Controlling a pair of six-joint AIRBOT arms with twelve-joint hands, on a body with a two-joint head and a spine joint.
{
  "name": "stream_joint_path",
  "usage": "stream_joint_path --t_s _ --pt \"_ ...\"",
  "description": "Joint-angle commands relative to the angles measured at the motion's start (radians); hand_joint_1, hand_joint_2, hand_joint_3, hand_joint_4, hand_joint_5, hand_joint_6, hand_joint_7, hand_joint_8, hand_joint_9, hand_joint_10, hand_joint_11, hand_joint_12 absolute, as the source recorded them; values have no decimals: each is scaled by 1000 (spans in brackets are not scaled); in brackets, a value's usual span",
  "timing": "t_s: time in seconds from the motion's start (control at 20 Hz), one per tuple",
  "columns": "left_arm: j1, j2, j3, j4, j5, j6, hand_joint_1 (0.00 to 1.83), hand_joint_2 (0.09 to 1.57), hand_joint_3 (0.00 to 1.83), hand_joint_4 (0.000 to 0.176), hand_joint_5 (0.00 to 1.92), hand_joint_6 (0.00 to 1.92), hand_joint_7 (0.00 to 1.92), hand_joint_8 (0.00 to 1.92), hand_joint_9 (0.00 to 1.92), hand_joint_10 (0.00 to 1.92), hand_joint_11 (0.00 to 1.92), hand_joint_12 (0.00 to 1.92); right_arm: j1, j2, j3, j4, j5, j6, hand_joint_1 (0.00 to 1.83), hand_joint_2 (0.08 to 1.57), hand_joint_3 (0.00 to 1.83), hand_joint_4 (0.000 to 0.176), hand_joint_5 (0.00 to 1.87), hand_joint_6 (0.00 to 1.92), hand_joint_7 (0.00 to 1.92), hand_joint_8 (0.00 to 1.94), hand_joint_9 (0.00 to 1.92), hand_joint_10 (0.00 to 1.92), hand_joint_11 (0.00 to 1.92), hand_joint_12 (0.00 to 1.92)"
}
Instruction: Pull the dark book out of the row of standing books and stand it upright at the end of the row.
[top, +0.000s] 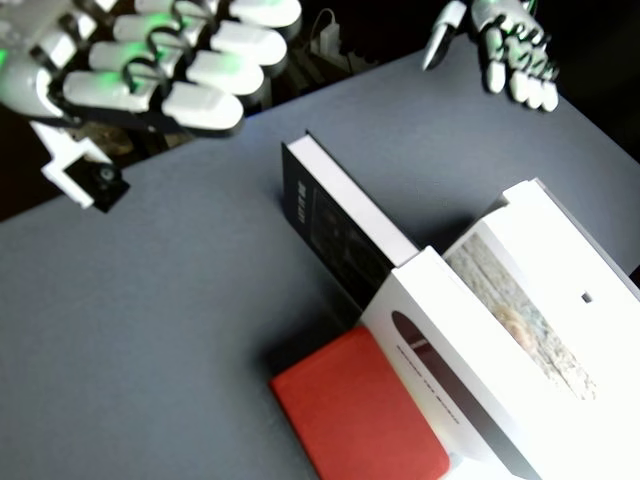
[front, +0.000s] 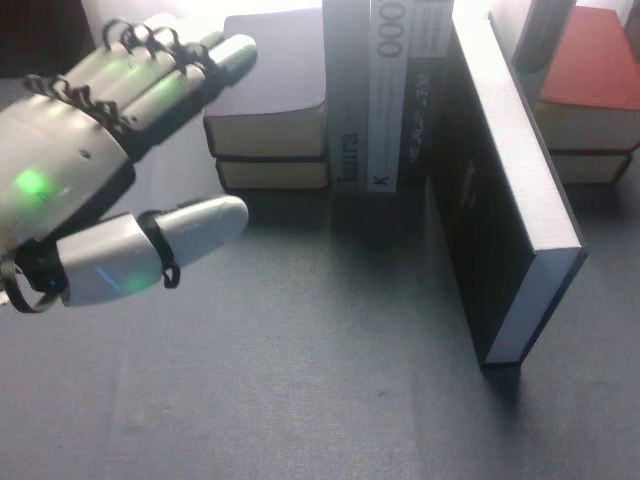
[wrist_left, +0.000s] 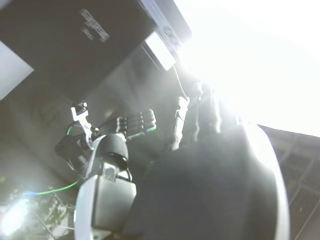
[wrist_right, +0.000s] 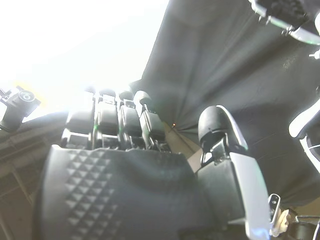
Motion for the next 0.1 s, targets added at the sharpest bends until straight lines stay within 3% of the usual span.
stream_joint_path --t_s 0.0,0.05 --pt "-4 3 -5 -16 -164 2 0 1274 0 126 0 0 0 0 0 0 0 0 9 12 1 20 137 -5 0 1379 30 0 0 0 0 0 0 0 0 0" --pt "1 2 -5 -25 -179 4 0 1290 0 132 0 0 0 0 0 0 0 0 9 17 -1 23 143 -8 0 1396 36 0 0 0 0 0 0 0 0 0"
